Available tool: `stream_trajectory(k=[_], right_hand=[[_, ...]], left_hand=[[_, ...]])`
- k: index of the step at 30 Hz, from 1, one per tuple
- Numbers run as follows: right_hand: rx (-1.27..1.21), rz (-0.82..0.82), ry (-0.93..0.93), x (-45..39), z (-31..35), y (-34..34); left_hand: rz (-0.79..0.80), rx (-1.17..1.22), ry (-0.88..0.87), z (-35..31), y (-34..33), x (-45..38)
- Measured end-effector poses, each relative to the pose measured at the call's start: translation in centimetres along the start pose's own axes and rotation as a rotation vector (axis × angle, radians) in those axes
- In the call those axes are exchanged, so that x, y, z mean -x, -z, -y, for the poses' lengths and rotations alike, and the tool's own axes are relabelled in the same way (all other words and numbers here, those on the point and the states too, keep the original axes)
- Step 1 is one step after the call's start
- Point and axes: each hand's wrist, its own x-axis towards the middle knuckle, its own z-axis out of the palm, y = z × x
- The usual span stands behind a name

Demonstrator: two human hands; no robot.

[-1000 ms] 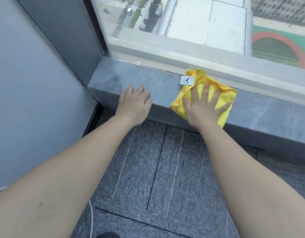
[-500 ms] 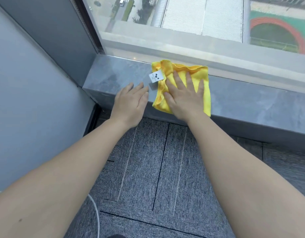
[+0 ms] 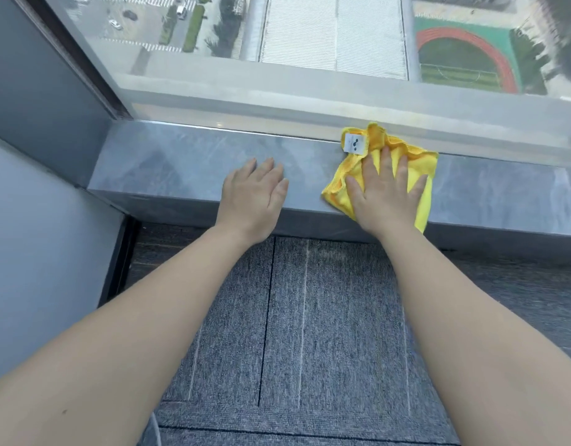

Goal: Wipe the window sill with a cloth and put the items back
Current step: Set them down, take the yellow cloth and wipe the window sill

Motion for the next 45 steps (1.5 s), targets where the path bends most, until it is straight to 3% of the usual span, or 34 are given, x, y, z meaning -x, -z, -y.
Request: stream_trajectory(k=[7, 15, 24, 29, 33, 38, 41, 45], right_hand=[[-0.116, -0.048, -0.201, -0.8, 3.2, -0.1], [-0.013, 0.132, 0.2, 1.7, 3.5, 0.4], [-0.016, 0.065, 0.246, 1.3, -2.7, 0.2], [-0.036, 0.021, 0.137, 0.8, -7.5, 0.3], [-0.048, 0.033, -0.061, 0.3, -10.7, 0.6], [-0.125, 0.061, -0.272, -1.4, -9.1, 1.7], [-0.124, 0.051, -0.183, -1.9, -6.8, 1.5], [-0.029, -0.02, 0.216, -1.0, -6.8, 0.5]], left_hand=[[-0.007, 0.004, -0.045, 1.1, 0.1, -0.1], [0.124, 0.002, -0.001, -0.5, 0.3, 0.1], [0.034, -0.014, -0.074, -6.1, -3.1, 0.0], [0.016, -0.063, -0.047, -8.5, -4.3, -0.2], [0.033, -0.098, 0.001, -9.6, -5.2, 0.3], [0.003, -0.084, 0.051, -9.6, -5.7, 0.9], [-0.023, -0.055, 0.071, -9.2, -5.5, 0.9], [-0.07, -0.031, 0.089, -9.6, -6.0, 0.8]])
